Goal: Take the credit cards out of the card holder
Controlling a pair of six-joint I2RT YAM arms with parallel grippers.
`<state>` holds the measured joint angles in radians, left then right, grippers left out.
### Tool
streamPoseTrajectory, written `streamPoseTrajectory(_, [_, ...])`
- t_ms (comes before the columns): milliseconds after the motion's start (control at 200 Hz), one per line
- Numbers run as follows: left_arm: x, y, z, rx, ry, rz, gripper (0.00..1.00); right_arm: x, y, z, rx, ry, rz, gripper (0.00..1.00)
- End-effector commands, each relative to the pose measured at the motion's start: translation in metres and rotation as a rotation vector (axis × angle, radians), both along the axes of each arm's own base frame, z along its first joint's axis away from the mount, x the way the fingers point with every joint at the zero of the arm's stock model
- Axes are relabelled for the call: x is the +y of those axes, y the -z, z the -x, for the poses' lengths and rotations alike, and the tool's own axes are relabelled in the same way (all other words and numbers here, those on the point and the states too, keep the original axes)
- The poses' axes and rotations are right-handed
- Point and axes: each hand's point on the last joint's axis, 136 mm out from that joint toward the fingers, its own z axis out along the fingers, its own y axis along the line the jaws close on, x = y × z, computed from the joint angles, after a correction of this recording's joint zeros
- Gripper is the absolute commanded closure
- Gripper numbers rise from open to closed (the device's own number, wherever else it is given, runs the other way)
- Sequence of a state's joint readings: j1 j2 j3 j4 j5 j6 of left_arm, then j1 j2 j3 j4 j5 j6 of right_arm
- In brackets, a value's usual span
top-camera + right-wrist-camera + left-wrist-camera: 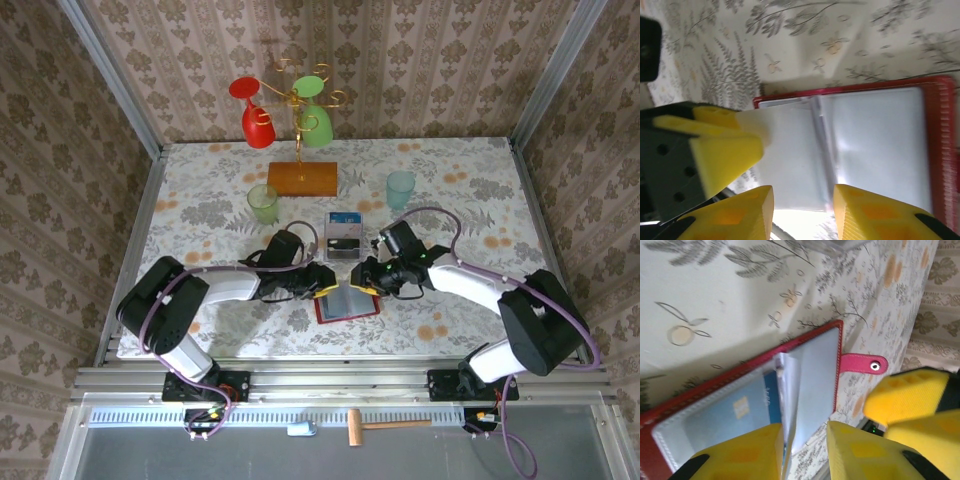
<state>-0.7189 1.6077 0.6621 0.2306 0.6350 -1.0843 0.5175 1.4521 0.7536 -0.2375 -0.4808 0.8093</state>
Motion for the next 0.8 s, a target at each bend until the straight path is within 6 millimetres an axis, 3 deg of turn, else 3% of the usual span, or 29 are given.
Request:
streamPoseTrajectory(0, [-0.013,-0.020,0.005,-0.004,0.053,0.036,0.69,-0.027,-0.002,0.000,-0.011,0.016,0.102,0.63])
streamPoseTrajectory(105, [-0.022,-0.027,0.005,-0.011,0.073,0.044,0.67,-0.044,0.001,-0.001,-0.003,0.034,0.146,0.63])
streamPoseTrajectory(130, [-0.024,-0.028,0.005,-0.010,0.078,0.045,0.67,-0.047,-0.008,-0.003,-0.032,0.039,0.141,0.63])
streamPoseTrajectory(355, [-0.045,-0.029,0.004,-0.007,0.103,0.061,0.62,-0.069,-0.013,-0.005,-0.043,0.071,0.163,0.63])
streamPoseTrajectory(795, [-0.081,-0.010,0.009,0.017,0.162,0.027,0.57,-0.075,-0.016,0.000,-0.049,0.080,0.146,0.62])
